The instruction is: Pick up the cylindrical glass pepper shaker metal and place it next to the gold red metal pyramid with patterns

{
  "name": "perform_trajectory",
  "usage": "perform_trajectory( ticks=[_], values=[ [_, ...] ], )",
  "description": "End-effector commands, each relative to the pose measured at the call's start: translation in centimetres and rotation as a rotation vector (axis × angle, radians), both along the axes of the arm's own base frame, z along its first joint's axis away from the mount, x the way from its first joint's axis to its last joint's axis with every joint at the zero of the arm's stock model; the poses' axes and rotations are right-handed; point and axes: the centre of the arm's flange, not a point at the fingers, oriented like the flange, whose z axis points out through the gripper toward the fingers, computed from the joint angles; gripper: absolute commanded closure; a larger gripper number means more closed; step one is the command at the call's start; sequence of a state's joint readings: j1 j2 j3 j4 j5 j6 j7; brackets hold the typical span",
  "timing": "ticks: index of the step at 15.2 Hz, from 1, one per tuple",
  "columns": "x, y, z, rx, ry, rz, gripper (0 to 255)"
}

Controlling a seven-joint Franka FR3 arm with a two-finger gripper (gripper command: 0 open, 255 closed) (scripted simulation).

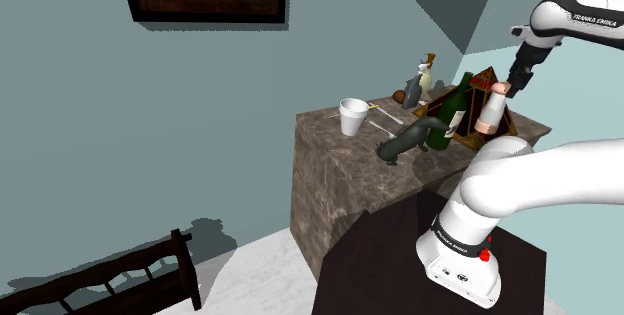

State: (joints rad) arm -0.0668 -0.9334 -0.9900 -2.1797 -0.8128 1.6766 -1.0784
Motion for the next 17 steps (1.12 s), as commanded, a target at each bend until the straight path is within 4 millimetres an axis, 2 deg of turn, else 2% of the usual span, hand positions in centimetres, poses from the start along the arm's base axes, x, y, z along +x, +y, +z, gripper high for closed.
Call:
perform_trajectory(
  ticks=[1, 17],
  values=[
    [0.0, 0.1, -1.1, 0.0, 0.0, 0.0, 255],
    [0.0, 0.1, -9.5, 0.0, 0.0, 0.0, 255]
  ],
)
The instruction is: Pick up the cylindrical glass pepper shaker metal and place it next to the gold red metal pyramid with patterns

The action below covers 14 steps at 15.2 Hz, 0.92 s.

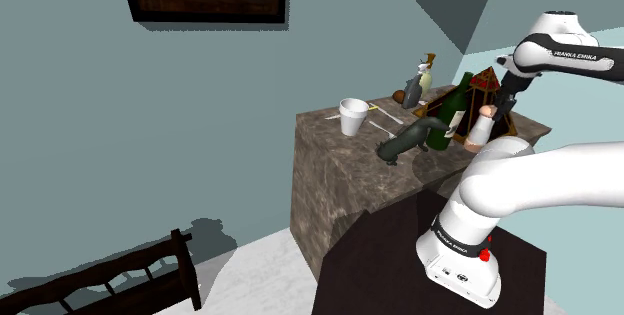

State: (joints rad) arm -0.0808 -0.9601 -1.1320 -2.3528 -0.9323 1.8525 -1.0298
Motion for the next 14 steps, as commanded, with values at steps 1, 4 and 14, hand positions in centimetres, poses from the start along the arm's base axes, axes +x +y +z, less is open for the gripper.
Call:
perform_trajectory(
  ticks=[1, 4, 14],
  values=[
    [0.0, 0.0, -1.0, 0.0, 0.0, 0.0, 255],
    [0.0, 0.0, -2.6, 0.0, 0.0, 0.0, 255],
    [0.0, 0.0, -3.5, -0.001, 0.0, 0.0, 0]
  ],
)
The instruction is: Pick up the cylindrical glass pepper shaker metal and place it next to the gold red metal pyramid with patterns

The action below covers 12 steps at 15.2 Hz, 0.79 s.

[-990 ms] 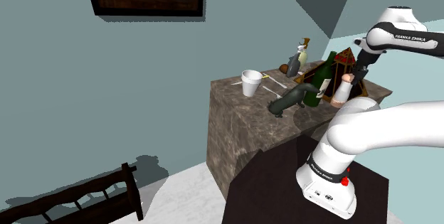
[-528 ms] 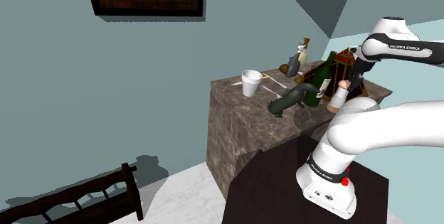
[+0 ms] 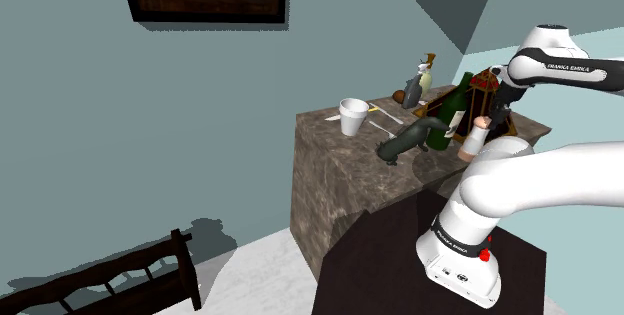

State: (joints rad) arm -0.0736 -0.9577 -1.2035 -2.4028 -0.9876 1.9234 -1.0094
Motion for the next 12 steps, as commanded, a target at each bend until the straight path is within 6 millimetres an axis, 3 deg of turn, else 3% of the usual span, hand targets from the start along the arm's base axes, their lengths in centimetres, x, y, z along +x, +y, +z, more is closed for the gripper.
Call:
perform_trajectory(
  ticks=[1, 5, 9, 12],
  values=[
    [0.0, 0.0, 0.0, 0.0, 0.0, 0.0, 0],
    [0.0, 0.0, 0.0, 0.0, 0.0, 0.0, 0],
    [-0.2, 0.7, 4.9, 0.0, 0.0, 0.0, 0],
    [-0.2, 0.7, 4.9, 0.0, 0.0, 0.0, 0]
  ],
)
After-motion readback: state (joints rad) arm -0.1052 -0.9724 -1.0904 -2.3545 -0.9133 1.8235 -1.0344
